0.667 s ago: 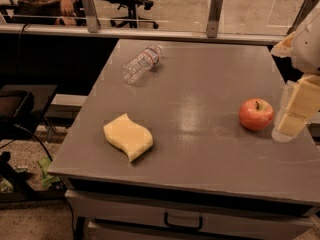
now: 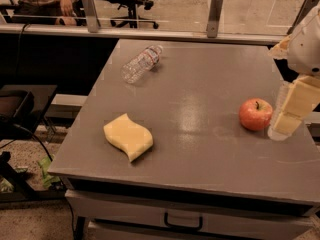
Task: Move apple near sponge
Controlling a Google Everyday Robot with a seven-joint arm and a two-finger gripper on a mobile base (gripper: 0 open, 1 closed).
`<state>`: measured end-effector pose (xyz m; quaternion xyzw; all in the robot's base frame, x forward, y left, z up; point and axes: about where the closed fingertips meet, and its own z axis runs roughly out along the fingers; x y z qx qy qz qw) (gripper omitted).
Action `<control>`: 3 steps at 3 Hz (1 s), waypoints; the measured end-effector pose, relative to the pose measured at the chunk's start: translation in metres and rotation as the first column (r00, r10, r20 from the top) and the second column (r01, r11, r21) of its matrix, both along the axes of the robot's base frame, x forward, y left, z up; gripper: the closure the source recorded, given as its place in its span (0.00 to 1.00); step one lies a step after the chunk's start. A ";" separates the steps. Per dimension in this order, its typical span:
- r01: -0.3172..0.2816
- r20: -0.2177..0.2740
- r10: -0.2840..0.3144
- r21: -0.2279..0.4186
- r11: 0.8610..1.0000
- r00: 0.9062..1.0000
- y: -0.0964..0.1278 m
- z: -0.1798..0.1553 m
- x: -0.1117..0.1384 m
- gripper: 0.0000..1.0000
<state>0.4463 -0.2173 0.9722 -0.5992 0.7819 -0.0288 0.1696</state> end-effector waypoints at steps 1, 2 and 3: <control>0.005 -0.015 -0.005 0.049 0.999 1.000 -0.004 -0.023 0.015 0.00; 0.013 -0.020 -0.011 0.085 0.996 1.000 -0.013 -0.051 0.037 0.00; 0.018 -0.021 -0.016 0.099 0.995 1.000 -0.025 -0.071 0.055 0.00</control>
Offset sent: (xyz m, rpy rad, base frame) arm 0.0636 -0.0253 -0.0840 0.1301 0.0218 -0.0239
